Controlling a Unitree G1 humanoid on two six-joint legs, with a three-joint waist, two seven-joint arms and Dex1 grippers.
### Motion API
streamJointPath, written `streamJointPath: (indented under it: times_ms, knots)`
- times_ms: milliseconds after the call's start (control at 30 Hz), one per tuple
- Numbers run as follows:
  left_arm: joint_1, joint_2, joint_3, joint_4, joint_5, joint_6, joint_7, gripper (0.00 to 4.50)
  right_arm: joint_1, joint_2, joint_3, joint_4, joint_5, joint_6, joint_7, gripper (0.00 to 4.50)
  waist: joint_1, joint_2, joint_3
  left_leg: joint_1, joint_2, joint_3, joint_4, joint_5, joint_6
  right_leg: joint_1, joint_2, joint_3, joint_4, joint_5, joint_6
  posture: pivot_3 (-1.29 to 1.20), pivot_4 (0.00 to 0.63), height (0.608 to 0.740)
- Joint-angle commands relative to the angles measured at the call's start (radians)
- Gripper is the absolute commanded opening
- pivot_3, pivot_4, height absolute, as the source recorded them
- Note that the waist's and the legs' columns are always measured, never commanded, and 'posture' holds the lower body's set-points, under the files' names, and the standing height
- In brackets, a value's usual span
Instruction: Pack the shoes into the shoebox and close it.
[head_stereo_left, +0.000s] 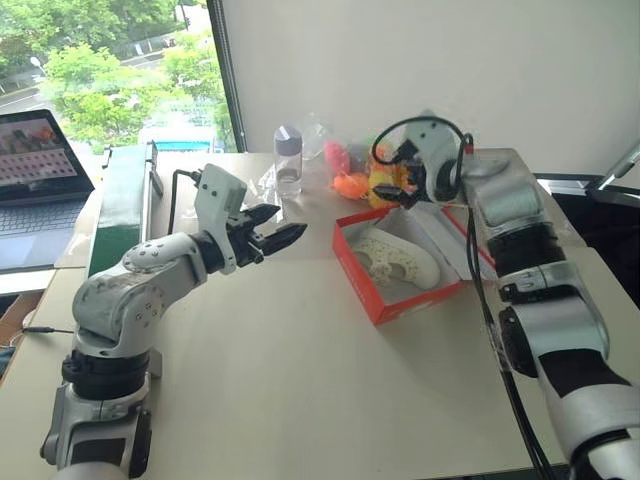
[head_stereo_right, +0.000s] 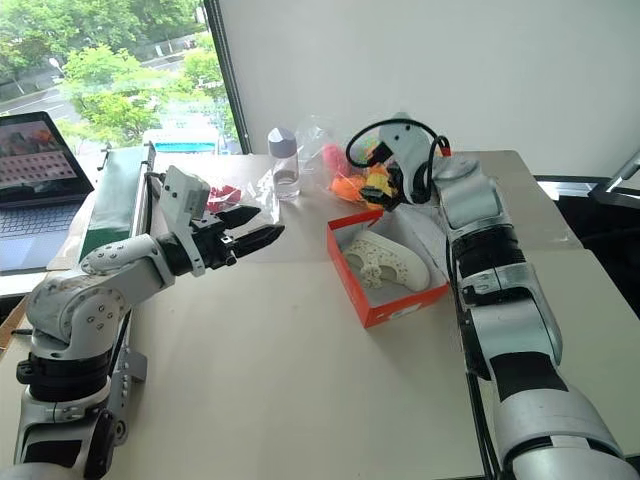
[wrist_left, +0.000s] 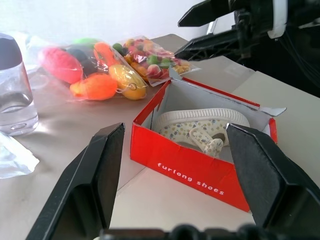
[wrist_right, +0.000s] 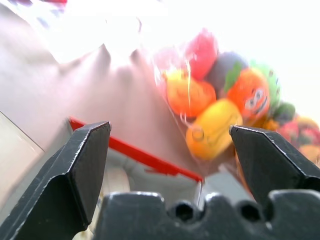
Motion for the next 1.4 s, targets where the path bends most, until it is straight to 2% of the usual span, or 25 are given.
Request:
streamJointPath:
  times_ms: [33,100,200,233,267,367,600,700,900,1167,1400]
  knots:
    - [-0.009,0.022,0.079,0.021,0.064,-0.008,0.09,3.46,0.016,-0.039,-0.111,-0.187,0.155,0.051,0.108,4.45,0.0,0.0,0.0,0.0,0.0,0.0,0.0,0.0,0.0,0.0,0.0,0.0,-0.001,0.0,0.0,0.0,0.15,0.74]
    - [0.008,0.024,0.112,0.029,0.094,-0.006,0.143,3.46,0.049,-0.046,-0.136,-0.232,0.206,0.048,0.147,4.45,0.004,0.0,0.0,0.0,0.0,0.0,0.0,0.0,0.0,0.0,0.0,-0.001,-0.001,0.0,0.0,0.0,0.15,0.74]
    - [0.058,0.01,0.214,0.01,0.129,0.0,0.242,4.06,0.099,-0.037,-0.179,-0.284,0.318,0.098,0.212,4.5,0.005,0.0,0.0,0.001,0.0,0.0,0.0,0.0,0.0,0.001,0.0,0.0,-0.001,0.0,0.0,0.0,0.15,0.74]
    - [0.072,0.007,0.235,0.003,0.145,0.002,0.273,4.4,0.111,-0.034,-0.18,-0.294,0.343,0.113,0.228,4.5,0.004,0.0,0.0,0.001,0.0,0.0,0.0,0.0,0.0,0.001,0.0,0.0,-0.001,0.0,-0.001,0.0,0.15,0.74]
    - [0.087,0.01,0.246,-0.006,0.163,0.004,0.296,4.46,0.124,-0.033,-0.174,-0.305,0.362,0.124,0.242,4.5,0.004,0.0,0.0,0.001,0.0,0.001,0.0,0.0,0.0,0.001,-0.001,0.0,-0.001,0.001,-0.001,0.0,0.15,0.74]
    - [0.14,0.004,0.281,-0.048,0.207,0.016,0.364,4.46,0.167,-0.032,-0.118,-0.334,0.366,0.107,0.275,4.5,0.009,0.0,0.0,0.001,0.0,0.001,0.0,0.0,0.0,0.0,0.0,0.0,0.0,0.001,-0.002,0.0,0.15,0.74]
    - [0.299,-0.125,0.378,-0.236,0.259,0.068,0.532,4.46,0.201,0.037,-0.043,-0.328,0.371,0.061,0.308,4.5,0.018,0.0,0.0,0.001,0.001,0.001,0.0,0.0,0.0,0.0,-0.001,0.0,0.0,0.002,-0.002,0.0,0.15,0.74]
    - [0.368,-0.169,0.426,-0.272,0.264,0.064,0.546,4.46,0.218,0.067,-0.007,-0.337,0.364,0.045,0.311,4.5,0.02,0.0,0.0,0.001,0.001,0.001,0.0,0.0,0.0,0.0,-0.001,0.0,0.0,0.002,-0.003,0.0,0.15,0.74]
    - [0.452,-0.218,0.412,-0.291,0.29,0.025,0.545,4.46,0.271,0.116,0.053,-0.375,0.355,-0.004,0.315,4.5,0.022,0.0,0.0,0.001,0.001,0.001,0.0,0.0,0.0,0.001,-0.001,-0.001,0.0,0.002,-0.003,0.0,0.15,0.74]
    - [0.474,-0.199,0.434,-0.254,0.328,-0.021,0.524,4.46,0.315,0.222,0.114,-0.417,0.345,-0.037,0.257,4.5,0.019,-0.001,0.0,0.002,0.001,0.001,0.0,0.0,-0.001,0.001,0.0,-0.001,0.0,0.002,-0.004,0.0,0.15,0.74]
    - [0.484,-0.151,0.474,-0.203,0.347,-0.063,0.483,4.46,0.333,0.245,0.121,-0.454,0.359,-0.018,0.229,4.5,0.02,-0.001,0.0,0.001,0.001,0.001,0.0,-0.003,-0.006,0.0,-0.001,-0.002,-0.001,0.002,-0.005,0.0,0.15,0.74]
